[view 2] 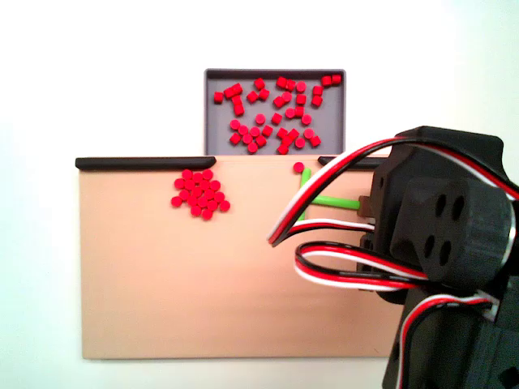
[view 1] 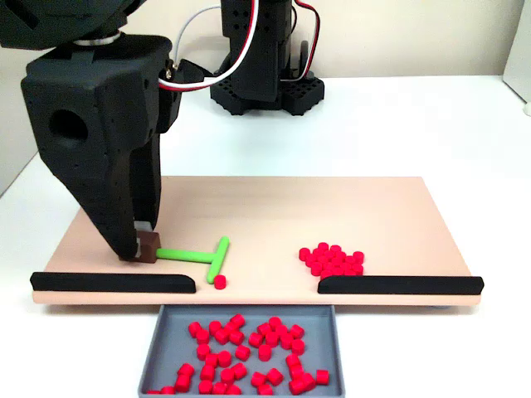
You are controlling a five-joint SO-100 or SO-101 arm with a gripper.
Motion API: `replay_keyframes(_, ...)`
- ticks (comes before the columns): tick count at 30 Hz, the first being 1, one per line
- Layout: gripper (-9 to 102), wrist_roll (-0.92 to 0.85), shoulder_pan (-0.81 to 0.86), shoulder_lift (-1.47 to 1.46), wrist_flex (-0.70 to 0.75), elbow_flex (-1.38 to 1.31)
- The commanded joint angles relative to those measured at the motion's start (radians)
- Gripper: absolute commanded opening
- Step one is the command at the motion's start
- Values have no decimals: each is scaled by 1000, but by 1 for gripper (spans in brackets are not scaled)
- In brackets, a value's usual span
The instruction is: Push granules from right to the grey container
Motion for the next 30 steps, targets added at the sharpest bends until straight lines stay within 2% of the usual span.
replay_keyframes(1, 0, -87, -9, 57, -5, -2)
replay_keyframes(30, 0, 186, -14, 52, -12, -17)
